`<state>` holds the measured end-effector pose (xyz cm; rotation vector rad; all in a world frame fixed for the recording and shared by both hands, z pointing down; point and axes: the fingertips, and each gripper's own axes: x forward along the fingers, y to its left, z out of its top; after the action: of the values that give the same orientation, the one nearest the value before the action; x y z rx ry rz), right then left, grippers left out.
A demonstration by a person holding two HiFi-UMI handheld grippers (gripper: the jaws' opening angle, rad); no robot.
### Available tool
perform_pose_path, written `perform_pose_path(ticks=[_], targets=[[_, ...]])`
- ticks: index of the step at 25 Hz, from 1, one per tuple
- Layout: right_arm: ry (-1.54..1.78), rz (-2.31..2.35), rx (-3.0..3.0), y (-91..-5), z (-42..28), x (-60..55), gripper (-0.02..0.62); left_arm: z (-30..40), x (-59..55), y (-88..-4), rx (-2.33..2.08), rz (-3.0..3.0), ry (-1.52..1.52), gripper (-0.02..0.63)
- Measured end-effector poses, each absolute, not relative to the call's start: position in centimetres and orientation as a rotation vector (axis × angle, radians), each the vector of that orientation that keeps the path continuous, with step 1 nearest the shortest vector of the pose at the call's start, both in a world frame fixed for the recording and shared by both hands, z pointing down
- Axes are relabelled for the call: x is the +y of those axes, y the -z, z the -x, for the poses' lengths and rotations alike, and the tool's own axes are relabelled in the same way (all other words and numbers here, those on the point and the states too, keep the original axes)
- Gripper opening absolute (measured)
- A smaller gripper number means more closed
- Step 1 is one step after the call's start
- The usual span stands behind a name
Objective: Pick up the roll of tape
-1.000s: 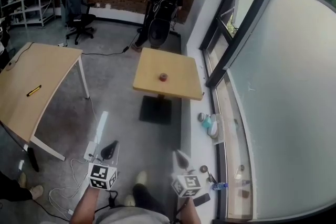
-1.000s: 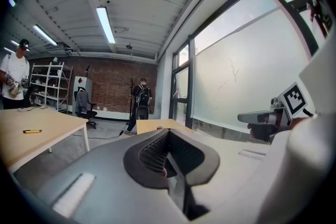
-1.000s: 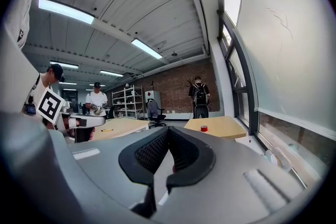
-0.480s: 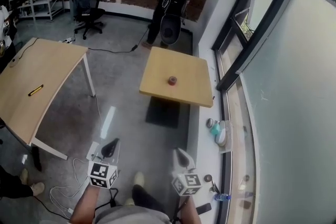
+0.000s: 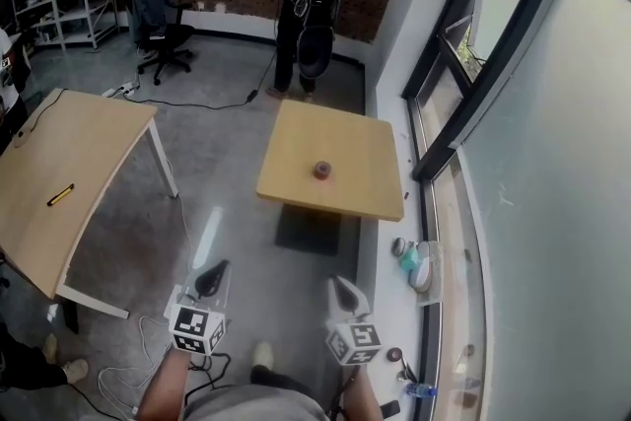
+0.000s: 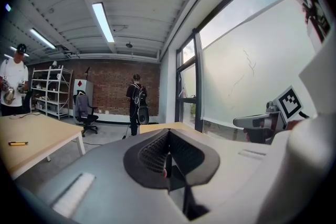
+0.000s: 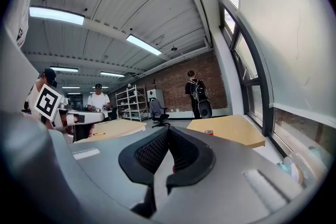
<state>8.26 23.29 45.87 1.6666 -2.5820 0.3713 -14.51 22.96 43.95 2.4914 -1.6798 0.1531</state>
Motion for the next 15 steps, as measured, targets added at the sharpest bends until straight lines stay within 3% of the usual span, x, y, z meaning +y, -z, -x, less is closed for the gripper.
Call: perform_pose_path(ticks=[15], targets=[[-0.336, -1.636, -2.598, -45.6, -9.3, 16.1, 0.014, 13.2, 16.0, -44.0, -1.712, -2.490, -0.141, 0.000]])
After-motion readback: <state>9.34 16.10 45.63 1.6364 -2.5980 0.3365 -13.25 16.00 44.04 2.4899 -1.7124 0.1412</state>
